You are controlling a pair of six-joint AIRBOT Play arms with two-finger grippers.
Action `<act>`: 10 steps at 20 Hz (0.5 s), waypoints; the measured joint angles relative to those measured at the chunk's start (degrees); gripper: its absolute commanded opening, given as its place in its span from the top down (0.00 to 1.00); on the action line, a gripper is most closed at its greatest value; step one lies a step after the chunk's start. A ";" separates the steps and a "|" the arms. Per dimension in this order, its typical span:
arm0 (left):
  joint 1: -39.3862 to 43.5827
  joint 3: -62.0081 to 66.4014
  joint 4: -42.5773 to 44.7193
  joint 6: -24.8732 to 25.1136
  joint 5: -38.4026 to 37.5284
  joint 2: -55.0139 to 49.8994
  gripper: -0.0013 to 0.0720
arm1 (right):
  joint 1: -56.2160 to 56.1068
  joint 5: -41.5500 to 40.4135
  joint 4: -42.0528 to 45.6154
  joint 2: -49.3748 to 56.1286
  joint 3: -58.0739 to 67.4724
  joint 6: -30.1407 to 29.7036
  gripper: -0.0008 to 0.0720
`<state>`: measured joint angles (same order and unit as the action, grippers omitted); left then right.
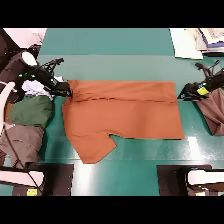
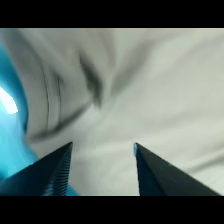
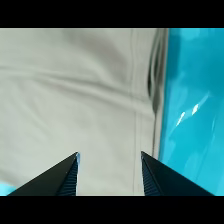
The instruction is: Fold the shirts.
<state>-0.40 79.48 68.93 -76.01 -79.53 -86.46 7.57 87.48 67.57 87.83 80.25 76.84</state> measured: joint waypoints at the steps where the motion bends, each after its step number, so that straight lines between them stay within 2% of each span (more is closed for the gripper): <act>1: 0.00 -2.56 0.31 -0.55 -0.09 2.91 0.35 | 0.81 0.20 -0.04 -1.88 -0.85 0.00 0.39; 10: 0.00 -38.58 -1.49 -10.43 2.51 31.71 0.35 | 4.96 -4.87 -0.35 -15.52 -11.78 0.02 0.39</act>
<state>-0.40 40.91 67.44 -86.43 -77.01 -54.74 12.53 82.61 67.22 72.31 68.47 76.86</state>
